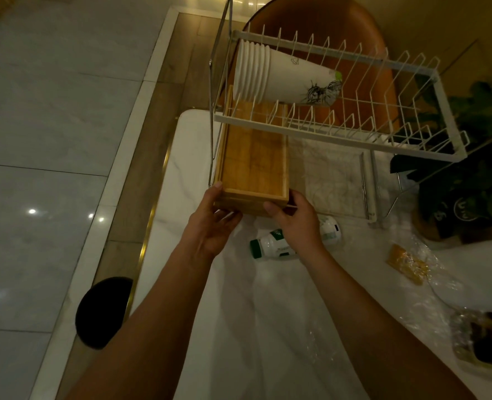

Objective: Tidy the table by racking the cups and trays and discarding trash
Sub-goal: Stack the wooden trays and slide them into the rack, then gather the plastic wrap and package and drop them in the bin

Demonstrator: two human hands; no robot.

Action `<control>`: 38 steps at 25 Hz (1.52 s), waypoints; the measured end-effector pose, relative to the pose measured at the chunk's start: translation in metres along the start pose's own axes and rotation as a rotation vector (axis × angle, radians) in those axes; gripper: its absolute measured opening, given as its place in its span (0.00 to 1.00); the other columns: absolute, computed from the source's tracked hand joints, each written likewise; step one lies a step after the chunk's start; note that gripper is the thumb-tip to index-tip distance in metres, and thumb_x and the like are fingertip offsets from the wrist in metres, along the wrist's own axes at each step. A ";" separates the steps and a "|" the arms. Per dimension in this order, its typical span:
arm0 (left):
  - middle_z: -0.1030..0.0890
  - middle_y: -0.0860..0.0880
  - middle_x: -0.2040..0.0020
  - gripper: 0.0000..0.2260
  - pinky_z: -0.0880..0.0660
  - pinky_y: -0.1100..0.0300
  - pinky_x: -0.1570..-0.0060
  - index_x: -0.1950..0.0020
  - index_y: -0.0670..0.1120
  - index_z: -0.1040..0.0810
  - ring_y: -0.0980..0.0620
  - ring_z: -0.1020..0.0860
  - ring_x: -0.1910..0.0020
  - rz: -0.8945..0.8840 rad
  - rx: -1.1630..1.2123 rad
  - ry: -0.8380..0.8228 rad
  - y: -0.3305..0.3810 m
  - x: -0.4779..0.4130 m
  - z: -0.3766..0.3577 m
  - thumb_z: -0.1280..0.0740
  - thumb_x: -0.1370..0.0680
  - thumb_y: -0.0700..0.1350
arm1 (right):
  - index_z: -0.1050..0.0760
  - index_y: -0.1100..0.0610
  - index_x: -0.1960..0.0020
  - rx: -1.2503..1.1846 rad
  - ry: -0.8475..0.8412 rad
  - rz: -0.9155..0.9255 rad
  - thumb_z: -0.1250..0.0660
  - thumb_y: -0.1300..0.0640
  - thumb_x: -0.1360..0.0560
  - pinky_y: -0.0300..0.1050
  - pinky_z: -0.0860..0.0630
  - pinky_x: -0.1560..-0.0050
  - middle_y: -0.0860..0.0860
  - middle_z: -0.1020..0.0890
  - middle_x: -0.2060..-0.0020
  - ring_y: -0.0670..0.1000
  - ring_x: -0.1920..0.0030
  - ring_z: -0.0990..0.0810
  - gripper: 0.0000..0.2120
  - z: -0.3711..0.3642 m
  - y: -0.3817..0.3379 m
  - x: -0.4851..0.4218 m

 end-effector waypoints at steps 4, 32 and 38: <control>0.30 0.37 0.29 0.42 0.22 0.44 0.43 0.22 0.43 0.40 0.37 0.26 0.37 0.014 -0.013 0.018 -0.002 0.001 -0.001 0.24 0.31 0.52 | 0.25 0.47 0.37 -0.004 0.003 -0.006 0.27 0.36 0.33 0.41 0.24 0.49 0.46 0.18 0.45 0.39 0.48 0.21 0.28 0.000 0.003 -0.002; 0.20 0.52 0.46 0.15 0.22 0.51 0.47 0.40 0.52 0.19 0.46 0.19 0.47 -0.492 -1.655 -0.067 -0.106 0.112 0.092 0.28 0.26 0.48 | 0.25 0.53 0.34 0.782 0.361 0.056 0.27 0.53 0.28 0.52 0.28 0.37 0.54 0.25 0.35 0.56 0.35 0.30 0.23 0.160 0.066 0.210; 0.37 0.47 0.22 0.28 0.39 0.39 0.29 0.24 0.59 0.35 0.42 0.43 0.22 -0.533 -2.274 -0.342 -0.194 0.112 0.053 0.37 0.23 0.62 | 0.53 0.48 0.21 0.942 0.172 -0.429 0.37 0.26 0.33 0.61 0.46 0.26 0.61 0.50 0.21 0.64 0.23 0.49 0.51 0.224 0.163 0.223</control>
Point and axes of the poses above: each hand's wrist, its own x-axis away from the middle knuckle, its own z-axis out of the back of the hand, y = z × x, the point moved 9 cm from there along -x, towards the middle knuckle
